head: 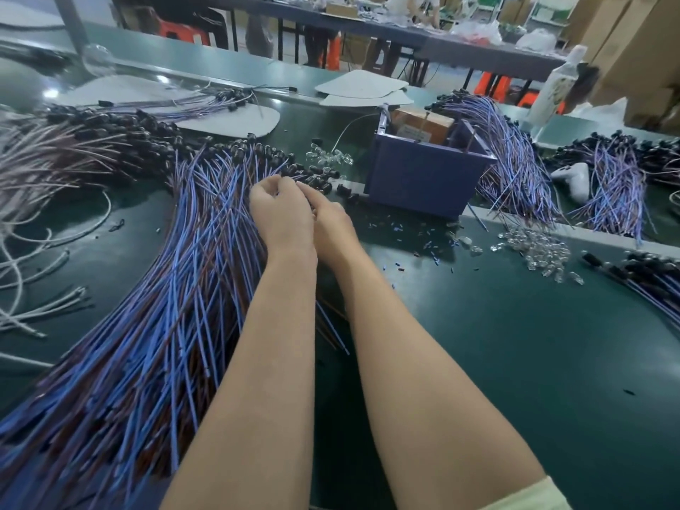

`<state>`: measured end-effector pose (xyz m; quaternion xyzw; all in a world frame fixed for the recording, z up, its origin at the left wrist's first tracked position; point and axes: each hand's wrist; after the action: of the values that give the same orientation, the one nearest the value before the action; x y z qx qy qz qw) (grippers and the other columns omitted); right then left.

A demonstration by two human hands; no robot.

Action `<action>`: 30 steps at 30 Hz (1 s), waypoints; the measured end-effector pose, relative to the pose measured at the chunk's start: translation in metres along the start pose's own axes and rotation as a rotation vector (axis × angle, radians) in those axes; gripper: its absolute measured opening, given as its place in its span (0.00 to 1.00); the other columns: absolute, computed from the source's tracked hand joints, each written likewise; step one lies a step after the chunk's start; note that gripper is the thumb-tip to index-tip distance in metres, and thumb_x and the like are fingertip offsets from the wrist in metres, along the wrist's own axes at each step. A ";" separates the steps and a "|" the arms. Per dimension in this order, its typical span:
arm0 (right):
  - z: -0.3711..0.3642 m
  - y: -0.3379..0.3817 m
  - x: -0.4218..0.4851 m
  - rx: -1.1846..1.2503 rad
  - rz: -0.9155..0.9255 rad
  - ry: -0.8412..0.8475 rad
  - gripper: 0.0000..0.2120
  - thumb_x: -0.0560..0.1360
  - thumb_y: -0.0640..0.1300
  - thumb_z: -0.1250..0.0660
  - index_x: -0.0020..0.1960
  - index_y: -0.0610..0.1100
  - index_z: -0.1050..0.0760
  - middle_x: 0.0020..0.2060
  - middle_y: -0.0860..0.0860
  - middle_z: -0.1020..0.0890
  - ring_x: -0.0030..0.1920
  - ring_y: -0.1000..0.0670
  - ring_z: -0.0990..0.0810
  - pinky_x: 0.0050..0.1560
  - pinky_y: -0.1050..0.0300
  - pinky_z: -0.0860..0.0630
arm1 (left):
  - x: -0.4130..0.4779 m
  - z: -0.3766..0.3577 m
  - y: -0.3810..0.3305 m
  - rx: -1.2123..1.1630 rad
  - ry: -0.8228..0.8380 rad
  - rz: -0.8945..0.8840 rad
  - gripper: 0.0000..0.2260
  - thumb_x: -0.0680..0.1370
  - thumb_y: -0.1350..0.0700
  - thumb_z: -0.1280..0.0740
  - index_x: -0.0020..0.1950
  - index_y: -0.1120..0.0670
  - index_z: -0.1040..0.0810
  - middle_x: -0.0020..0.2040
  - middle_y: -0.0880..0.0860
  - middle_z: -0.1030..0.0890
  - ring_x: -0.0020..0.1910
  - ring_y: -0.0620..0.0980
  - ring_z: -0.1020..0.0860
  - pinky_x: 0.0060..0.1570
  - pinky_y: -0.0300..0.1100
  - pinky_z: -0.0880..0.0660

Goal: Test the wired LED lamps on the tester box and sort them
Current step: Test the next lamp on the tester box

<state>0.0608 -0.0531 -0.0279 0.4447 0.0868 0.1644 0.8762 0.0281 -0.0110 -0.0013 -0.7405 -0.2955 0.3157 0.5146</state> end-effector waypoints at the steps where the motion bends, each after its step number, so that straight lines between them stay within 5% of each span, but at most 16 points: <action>1: 0.000 0.002 0.003 -0.046 -0.021 0.028 0.24 0.79 0.42 0.45 0.72 0.60 0.37 0.67 0.43 0.31 0.63 0.43 0.29 0.62 0.50 0.29 | 0.001 0.000 -0.001 -0.008 -0.008 -0.004 0.12 0.79 0.60 0.43 0.61 0.58 0.28 0.62 0.57 0.25 0.52 0.49 0.25 0.43 0.34 0.30; 4: -0.003 0.004 0.010 -0.197 -0.052 0.048 0.20 0.79 0.47 0.45 0.70 0.56 0.36 0.64 0.42 0.32 0.58 0.41 0.27 0.53 0.52 0.29 | 0.003 0.002 -0.001 -0.027 -0.009 0.004 0.10 0.79 0.60 0.42 0.59 0.58 0.28 0.62 0.58 0.25 0.56 0.53 0.25 0.54 0.44 0.27; 6: -0.005 0.004 0.010 -0.222 -0.042 0.004 0.16 0.79 0.47 0.44 0.67 0.51 0.34 0.61 0.42 0.31 0.56 0.40 0.28 0.50 0.53 0.32 | 0.004 0.001 -0.001 -0.037 0.000 0.010 0.06 0.79 0.60 0.42 0.55 0.56 0.29 0.61 0.59 0.24 0.51 0.50 0.25 0.54 0.45 0.26; 11: -0.010 -0.005 0.002 -0.256 -0.012 -0.197 0.11 0.78 0.41 0.45 0.59 0.43 0.30 0.63 0.42 0.33 0.63 0.41 0.37 0.65 0.46 0.38 | 0.006 0.000 0.001 -0.057 -0.003 -0.013 0.05 0.79 0.59 0.42 0.54 0.54 0.29 0.42 0.47 0.28 0.36 0.41 0.31 0.31 0.28 0.32; 15: -0.003 -0.018 -0.005 -0.389 0.157 -0.237 0.04 0.77 0.43 0.39 0.50 0.45 0.28 0.57 0.47 0.25 0.62 0.45 0.31 0.67 0.45 0.39 | 0.003 0.000 0.003 0.043 0.008 -0.122 0.06 0.79 0.60 0.42 0.53 0.54 0.28 0.48 0.51 0.26 0.43 0.46 0.28 0.50 0.42 0.25; 19: 0.038 -0.022 -0.017 -0.148 0.238 -0.276 0.02 0.73 0.39 0.35 0.45 0.44 0.24 0.38 0.50 0.20 0.40 0.48 0.24 0.46 0.55 0.29 | -0.004 -0.006 0.013 0.782 0.113 -0.573 0.12 0.80 0.57 0.43 0.60 0.56 0.24 0.57 0.55 0.21 0.59 0.54 0.25 0.65 0.49 0.34; 21: 0.066 -0.030 -0.025 -0.060 0.260 -0.303 0.02 0.73 0.39 0.32 0.44 0.43 0.22 0.37 0.51 0.19 0.39 0.53 0.23 0.42 0.63 0.28 | -0.009 -0.014 0.016 1.021 0.281 -0.537 0.13 0.81 0.53 0.44 0.59 0.54 0.23 0.56 0.56 0.20 0.59 0.57 0.25 0.67 0.52 0.37; 25: 0.124 -0.062 -0.043 0.331 0.103 -0.526 0.05 0.74 0.37 0.33 0.42 0.46 0.22 0.35 0.53 0.21 0.35 0.57 0.24 0.38 0.65 0.25 | -0.021 -0.025 0.020 0.936 0.542 -0.489 0.13 0.81 0.50 0.42 0.48 0.56 0.22 0.45 0.55 0.18 0.49 0.58 0.22 0.51 0.47 0.26; 30: 0.172 -0.099 -0.066 1.324 -0.144 -0.890 0.09 0.77 0.33 0.37 0.39 0.43 0.28 0.21 0.54 0.23 0.23 0.59 0.26 0.26 0.68 0.28 | -0.051 -0.048 0.026 0.696 0.962 -0.343 0.16 0.81 0.48 0.41 0.38 0.53 0.24 0.25 0.43 0.25 0.25 0.42 0.28 0.32 0.36 0.32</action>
<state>0.0713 -0.2610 -0.0057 0.8894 -0.1629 -0.1711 0.3913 0.0357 -0.0852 -0.0046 -0.5305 -0.0247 -0.0630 0.8450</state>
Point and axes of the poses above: each hand's wrist, its own x-axis towards the middle knuckle, its own z-axis out of the back of the hand, y = z × x
